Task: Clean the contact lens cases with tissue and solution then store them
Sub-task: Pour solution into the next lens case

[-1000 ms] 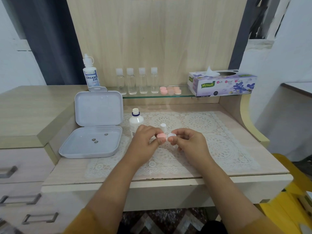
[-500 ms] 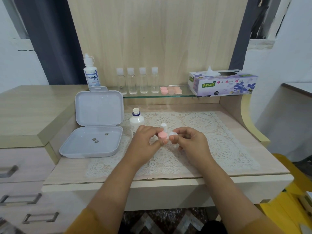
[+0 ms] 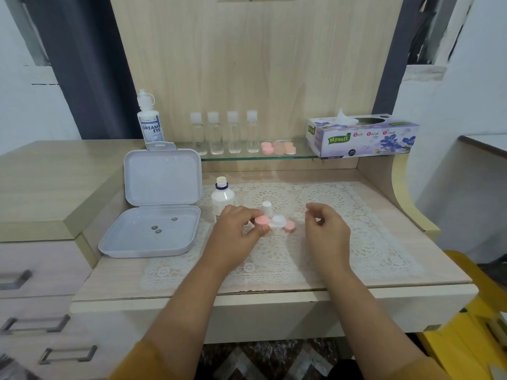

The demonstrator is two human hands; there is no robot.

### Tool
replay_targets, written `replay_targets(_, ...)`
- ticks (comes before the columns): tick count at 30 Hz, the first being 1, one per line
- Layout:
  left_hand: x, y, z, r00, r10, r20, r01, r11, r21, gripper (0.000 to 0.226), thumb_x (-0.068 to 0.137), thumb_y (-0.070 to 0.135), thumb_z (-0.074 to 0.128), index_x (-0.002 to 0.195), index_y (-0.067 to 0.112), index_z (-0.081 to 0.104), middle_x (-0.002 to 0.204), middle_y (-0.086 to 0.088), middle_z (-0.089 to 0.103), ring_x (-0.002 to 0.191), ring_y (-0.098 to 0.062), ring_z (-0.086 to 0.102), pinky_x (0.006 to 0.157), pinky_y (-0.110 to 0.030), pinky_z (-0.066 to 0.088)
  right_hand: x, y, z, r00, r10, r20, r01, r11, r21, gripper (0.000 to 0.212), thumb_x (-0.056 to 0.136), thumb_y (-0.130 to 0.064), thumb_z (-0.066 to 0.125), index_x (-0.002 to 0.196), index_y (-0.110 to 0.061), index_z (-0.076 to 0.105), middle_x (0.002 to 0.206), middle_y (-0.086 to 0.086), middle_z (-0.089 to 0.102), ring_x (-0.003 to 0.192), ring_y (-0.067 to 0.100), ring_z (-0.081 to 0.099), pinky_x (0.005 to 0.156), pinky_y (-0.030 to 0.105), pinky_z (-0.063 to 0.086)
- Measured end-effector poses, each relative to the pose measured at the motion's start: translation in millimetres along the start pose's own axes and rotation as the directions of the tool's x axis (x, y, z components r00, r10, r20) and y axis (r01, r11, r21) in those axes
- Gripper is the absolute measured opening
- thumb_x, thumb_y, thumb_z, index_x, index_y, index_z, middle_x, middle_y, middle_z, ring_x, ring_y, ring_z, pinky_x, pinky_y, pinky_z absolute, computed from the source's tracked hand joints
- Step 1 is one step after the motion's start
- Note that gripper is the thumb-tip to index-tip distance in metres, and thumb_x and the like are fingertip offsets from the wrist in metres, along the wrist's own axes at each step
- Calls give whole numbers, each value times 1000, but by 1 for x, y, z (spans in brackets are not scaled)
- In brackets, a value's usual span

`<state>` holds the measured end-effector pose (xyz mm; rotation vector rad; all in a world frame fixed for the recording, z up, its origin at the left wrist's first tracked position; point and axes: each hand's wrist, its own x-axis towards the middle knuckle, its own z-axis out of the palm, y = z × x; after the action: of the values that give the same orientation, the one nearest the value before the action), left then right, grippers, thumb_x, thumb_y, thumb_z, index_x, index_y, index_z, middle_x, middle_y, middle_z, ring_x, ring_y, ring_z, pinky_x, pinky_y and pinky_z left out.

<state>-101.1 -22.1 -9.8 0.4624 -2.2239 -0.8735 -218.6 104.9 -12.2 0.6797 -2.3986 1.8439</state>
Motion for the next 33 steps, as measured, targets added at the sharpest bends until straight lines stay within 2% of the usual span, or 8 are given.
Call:
replay_targets(2, -1, 1, 0, 1000, -4, -2, 4, 1000, -5, 24, 84, 23, 70, 108, 21, 69, 92, 13, 60, 95, -6, 46, 83, -15, 35, 1, 4, 4, 996, -6, 92, 22, 984, -179, 32, 89, -22, 60, 120, -20, 64, 119, -4, 62, 115, 14, 52, 93, 30, 44)
replay_targets(4, -1, 0, 0, 1000, 0, -4, 0, 1000, -4, 23, 84, 22, 70, 107, 20, 70, 92, 11, 61, 95, -8, 46, 83, -17, 36, 2, 5, 7, 986, -4, 167, 59, 944, -325, 40, 86, -31, 61, 125, -20, 63, 125, 1, 59, 121, 20, 48, 100, 38, 42)
replay_targets(8, -1, 1, 0, 1000, 10, -5, -10, 1000, 13, 22, 83, 21, 70, 105, 21, 70, 91, 11, 61, 94, -9, 46, 80, -14, 34, 1, 3, 8, 968, -42, 246, 168, 840, -517, 35, 90, -41, 55, 122, -29, 64, 122, 1, 55, 118, 21, 40, 92, 31, 34)
replay_targets(13, -2, 2, -1, 1000, 3, 0, -3, 1000, 6, 22, 83, 22, 70, 105, 21, 70, 92, 12, 60, 95, -8, 46, 82, -16, 36, 3, 5, 8, 976, -52, 210, 146, 877, -458, 26, 91, -37, 56, 110, -27, 70, 112, -3, 62, 113, 19, 45, 85, 28, 34)
replay_targets(21, -1, 1, -1, 1000, -7, -21, 8, 1000, 14, 26, 83, 22, 71, 108, 20, 69, 93, 15, 60, 96, -6, 47, 82, -14, 35, 2, 2, 8, 973, -32, 229, 123, 910, -395, 33, 81, -40, 51, 102, -27, 73, 106, -7, 65, 106, 17, 52, 93, 40, 43)
replay_targets(24, -1, 1, -1, 1000, 0, -28, 1, 1000, 20, 25, 82, 21, 71, 107, 20, 70, 92, 15, 61, 95, -6, 46, 81, -14, 35, 2, -1, 6, 964, -35, 265, 135, 919, -371, 27, 85, -33, 52, 104, -28, 71, 109, -7, 63, 108, 17, 49, 95, 39, 39)
replay_targets(27, -1, 1, -1, 1000, 7, -30, -7, 1000, 22, 23, 82, 21, 71, 106, 20, 70, 93, 13, 62, 96, -7, 47, 82, -16, 36, 1, -3, 6, 954, -47, 295, 183, 871, -455, 29, 86, -34, 57, 112, -30, 68, 115, -8, 58, 111, 17, 45, 89, 32, 31)
replay_targets(33, -1, 1, -1, 999, 18, -32, -17, 999, 30, 21, 83, 21, 71, 104, 19, 70, 93, 10, 62, 95, -9, 47, 81, -15, 35, 1, 1, 8, 960, -66, 273, 196, 853, -483, 26, 85, -35, 59, 108, -28, 68, 114, -8, 58, 109, 17, 44, 83, 30, 27)
